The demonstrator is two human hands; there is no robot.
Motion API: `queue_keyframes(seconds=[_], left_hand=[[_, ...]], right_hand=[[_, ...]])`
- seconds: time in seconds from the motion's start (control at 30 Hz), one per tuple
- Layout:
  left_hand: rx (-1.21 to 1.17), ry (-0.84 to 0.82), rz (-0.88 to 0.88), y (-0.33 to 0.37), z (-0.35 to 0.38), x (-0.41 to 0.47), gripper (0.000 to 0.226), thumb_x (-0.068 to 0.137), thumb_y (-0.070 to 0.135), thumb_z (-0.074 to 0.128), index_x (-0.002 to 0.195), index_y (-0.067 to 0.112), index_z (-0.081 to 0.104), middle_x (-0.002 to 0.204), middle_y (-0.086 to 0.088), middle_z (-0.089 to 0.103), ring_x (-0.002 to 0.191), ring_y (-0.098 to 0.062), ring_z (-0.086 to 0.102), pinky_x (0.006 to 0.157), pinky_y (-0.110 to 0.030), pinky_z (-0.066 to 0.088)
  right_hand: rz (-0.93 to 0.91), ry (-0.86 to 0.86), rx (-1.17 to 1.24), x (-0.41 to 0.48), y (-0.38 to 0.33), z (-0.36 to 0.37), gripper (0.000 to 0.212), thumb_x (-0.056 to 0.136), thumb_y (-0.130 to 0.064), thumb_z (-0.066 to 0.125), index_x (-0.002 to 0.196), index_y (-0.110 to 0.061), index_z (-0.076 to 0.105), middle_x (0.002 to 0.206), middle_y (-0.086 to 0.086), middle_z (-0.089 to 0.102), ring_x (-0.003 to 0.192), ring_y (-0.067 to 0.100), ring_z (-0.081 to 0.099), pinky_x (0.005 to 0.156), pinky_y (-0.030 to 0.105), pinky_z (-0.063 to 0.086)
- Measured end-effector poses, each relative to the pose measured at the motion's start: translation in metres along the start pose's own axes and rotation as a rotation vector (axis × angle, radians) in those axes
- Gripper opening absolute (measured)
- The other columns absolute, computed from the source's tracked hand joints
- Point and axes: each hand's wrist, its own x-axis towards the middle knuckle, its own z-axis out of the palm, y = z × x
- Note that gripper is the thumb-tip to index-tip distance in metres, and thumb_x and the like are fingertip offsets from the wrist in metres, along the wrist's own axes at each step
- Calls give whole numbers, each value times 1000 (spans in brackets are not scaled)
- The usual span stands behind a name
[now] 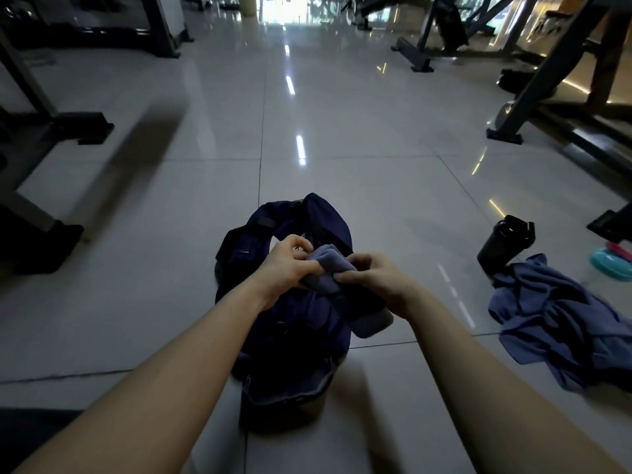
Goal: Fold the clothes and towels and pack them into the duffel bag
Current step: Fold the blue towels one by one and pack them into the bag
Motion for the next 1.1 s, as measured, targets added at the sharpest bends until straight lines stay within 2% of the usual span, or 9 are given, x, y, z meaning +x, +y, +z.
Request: queue_keyframes(seconds=[0.07, 0.2, 0.37, 0.47, 0.6, 0.73, 0.87, 0.93, 1.1], left_hand=[[16, -65, -35, 1, -1, 1, 49, 85, 7, 77, 127, 18, 56, 112, -10, 73, 103, -24, 71, 75, -35, 61], [105, -75, -19, -3, 0, 2, 33, 84, 35, 81, 111, 17, 75, 104, -8, 76, 100, -22, 73, 88, -42, 61], [0, 23, -201, -37, -6, 3, 34, 85, 34, 80, 108, 9, 75, 105, -12, 76, 105, -32, 72, 96, -54, 56], [-35, 9, -315, -60, -6, 1, 42, 81, 41, 81, 108, 8, 75, 107, -12, 76, 108, -35, 70, 100, -54, 53], [-53, 97, -293, -64, -10, 14, 38, 85, 45, 78, 95, 9, 73, 96, -7, 74, 87, -31, 69, 77, -44, 57], [594, 601, -218, -75, -40, 29, 20, 88, 40, 71, 91, 20, 66, 99, -2, 71, 87, -22, 65, 73, -34, 51], [932, 512, -358, -103, -35, 40, 75, 76, 62, 77, 126, 13, 50, 127, -12, 55, 117, -32, 54, 93, -46, 49], [1051, 520, -392, -110, -28, 43, 88, 74, 63, 79, 134, 10, 42, 132, -15, 53, 123, -34, 52, 97, -48, 46], [1006, 539, -316, -121, -46, 40, 20, 95, 30, 61, 101, 12, 57, 104, -11, 66, 96, -34, 63, 78, -39, 47]], right_hand=[[-31, 26, -39, 5, 0, 1, 25, 75, -20, 84, 97, -13, 73, 96, 17, 73, 88, 23, 69, 84, 44, 55], [-39, -1, -143, 13, -2, 6, 26, 76, -23, 85, 95, -12, 71, 95, 17, 72, 91, 33, 71, 82, 46, 58], [123, -77, -140, 14, 13, 14, 20, 83, -30, 80, 99, -18, 76, 97, 9, 76, 90, 21, 72, 82, 35, 59], [220, -121, -192, 15, 31, 12, 18, 85, -22, 77, 104, -21, 76, 101, 7, 76, 96, 22, 72, 89, 40, 60], [193, -35, -224, 22, 36, 6, 22, 84, -12, 78, 105, -17, 74, 102, 9, 75, 98, 25, 71, 90, 44, 59], [161, 145, -194, 31, 30, -12, 19, 84, -10, 78, 101, -18, 72, 99, 10, 73, 95, 26, 71, 78, 34, 60], [71, 322, -115, 43, 16, -3, 22, 86, -7, 76, 106, -13, 70, 98, 10, 73, 92, 25, 71, 81, 38, 61], [-24, 345, -105, 50, 6, 11, 23, 87, -5, 73, 108, -13, 70, 98, 5, 73, 92, 21, 71, 81, 35, 60], [-142, 183, -170, 75, -3, 51, 31, 87, -9, 72, 118, -14, 69, 105, 2, 72, 92, 16, 70, 78, 31, 61]])
